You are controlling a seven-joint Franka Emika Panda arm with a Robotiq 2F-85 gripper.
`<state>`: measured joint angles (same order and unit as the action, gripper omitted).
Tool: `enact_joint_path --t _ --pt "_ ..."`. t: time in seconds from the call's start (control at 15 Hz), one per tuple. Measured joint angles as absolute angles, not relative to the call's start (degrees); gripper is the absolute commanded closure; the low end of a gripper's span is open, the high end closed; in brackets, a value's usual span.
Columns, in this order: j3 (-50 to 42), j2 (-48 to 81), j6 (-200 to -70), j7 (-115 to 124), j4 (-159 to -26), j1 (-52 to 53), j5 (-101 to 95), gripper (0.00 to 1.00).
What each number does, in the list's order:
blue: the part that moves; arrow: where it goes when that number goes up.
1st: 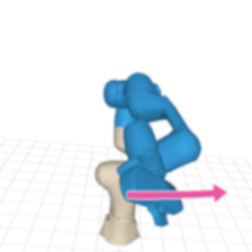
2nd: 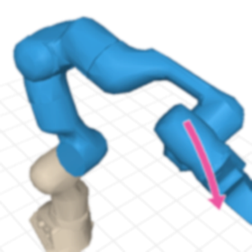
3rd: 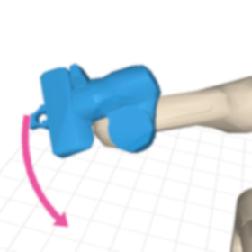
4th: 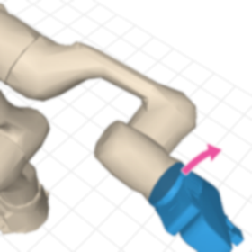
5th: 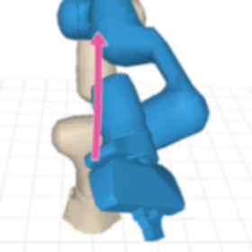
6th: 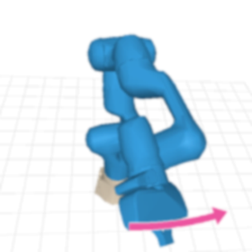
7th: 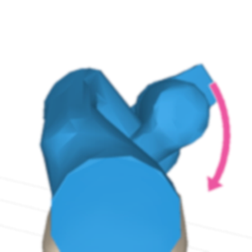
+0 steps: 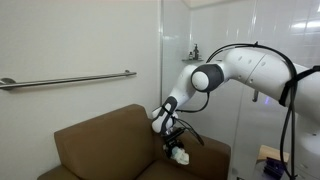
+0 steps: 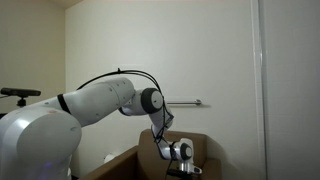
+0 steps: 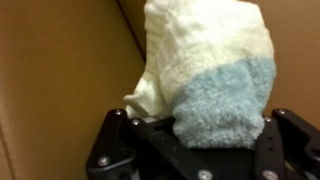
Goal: Dust the armrest with the towel
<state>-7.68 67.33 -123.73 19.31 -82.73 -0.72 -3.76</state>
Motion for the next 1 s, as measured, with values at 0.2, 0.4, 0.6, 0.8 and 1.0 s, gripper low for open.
enact_joint_path --t 0.2,0.4,0.6,0.8,1.0 --pt "-7.7 69.8 -119.5 19.3 -78.5 -0.8 -3.8 0.95" --pt "-7.7 71.7 -116.6 19.3 -75.1 -0.8 -3.7 0.95" --pt "-7.7 73.2 -114.6 19.3 -72.5 -0.9 -3.7 0.95" --pt "-7.7 74.4 -113.3 19.3 -70.5 -0.9 -3.7 0.95" --pt "-7.7 75.2 -112.2 19.3 -69.0 -1.0 -3.7 0.95"
